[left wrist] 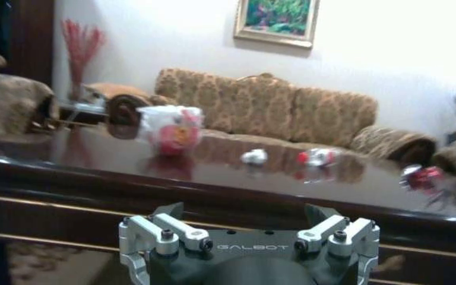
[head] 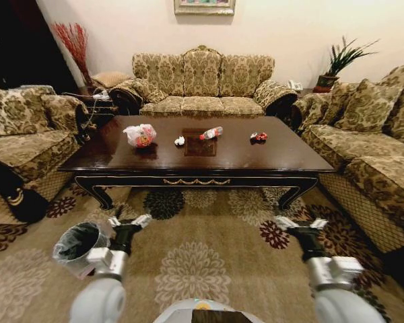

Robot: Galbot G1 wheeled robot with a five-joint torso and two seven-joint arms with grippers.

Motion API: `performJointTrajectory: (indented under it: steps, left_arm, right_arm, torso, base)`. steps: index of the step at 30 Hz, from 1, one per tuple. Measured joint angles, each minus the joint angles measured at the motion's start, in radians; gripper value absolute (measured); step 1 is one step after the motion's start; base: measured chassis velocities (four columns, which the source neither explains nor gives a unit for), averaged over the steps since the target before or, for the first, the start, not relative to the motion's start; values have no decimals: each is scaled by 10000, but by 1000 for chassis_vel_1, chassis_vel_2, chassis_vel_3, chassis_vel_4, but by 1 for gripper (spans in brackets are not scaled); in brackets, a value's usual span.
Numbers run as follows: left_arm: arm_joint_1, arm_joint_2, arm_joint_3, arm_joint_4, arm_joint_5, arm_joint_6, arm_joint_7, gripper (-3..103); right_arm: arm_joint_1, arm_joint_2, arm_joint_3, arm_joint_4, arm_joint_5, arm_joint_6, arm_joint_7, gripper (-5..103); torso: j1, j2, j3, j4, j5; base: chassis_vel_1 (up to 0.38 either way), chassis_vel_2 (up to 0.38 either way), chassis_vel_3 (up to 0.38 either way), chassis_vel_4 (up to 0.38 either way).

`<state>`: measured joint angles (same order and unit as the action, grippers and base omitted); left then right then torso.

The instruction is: Move to the front of the table and place the trash on the table into the trash bin.

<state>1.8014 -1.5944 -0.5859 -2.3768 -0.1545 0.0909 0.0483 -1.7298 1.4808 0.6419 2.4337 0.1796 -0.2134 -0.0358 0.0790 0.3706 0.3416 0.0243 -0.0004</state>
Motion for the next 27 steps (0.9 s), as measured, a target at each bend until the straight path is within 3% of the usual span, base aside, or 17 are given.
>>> performJointTrajectory:
  steps: [5,9,11,15,18,21,27]
  left_arm:
    - [49,-106,-264,-550,-585,502,24,100]
    - [41,649,-766,-521,-1155,730,-26,100]
    - [66,682,-770,-500,-1237,744,-34,100]
    - [52,677,-727,-117,-1266,690,-64,100]
    - [-12,959,-882,444,-1400,418,-116,100]
    - [-31,1247,-949,597,-1544,345,-122,100]
    - [-142,1120,-707,599,-1542,345,-104,100]
  right_arm:
    - [-18,-149,-39,413,270,-488,-115,100]
    - [-194,-640,179,446,366,-656,-184,100]
    - [-198,-715,221,396,376,-633,-174,100]
    - [-141,-877,338,145,753,-131,-168,100]
    - [-120,-1029,701,-368,872,1008,-408,100]
    - [-138,-1068,784,-517,576,1190,-576,100]
    - [-128,-892,537,-523,299,1182,-602,100]
  torso:
    - [0,1,0,-1,5]
    - [0,0,0,-5,1]
    - [0,0,-1,-4,3]
    - [0,1,-1,-3,6]
    - [0,0,0,-3,4]
    - [0,0,0,-3,4]
    - [0,0,0,-3,4]
  base:
    - [0,0,0,0]
    - [0,0,0,0]
    - [0,0,0,0]
    - [0,0,0,0]
    - [0,0,0,0]
    - [0,0,0,0]
    - [0,0,0,0]
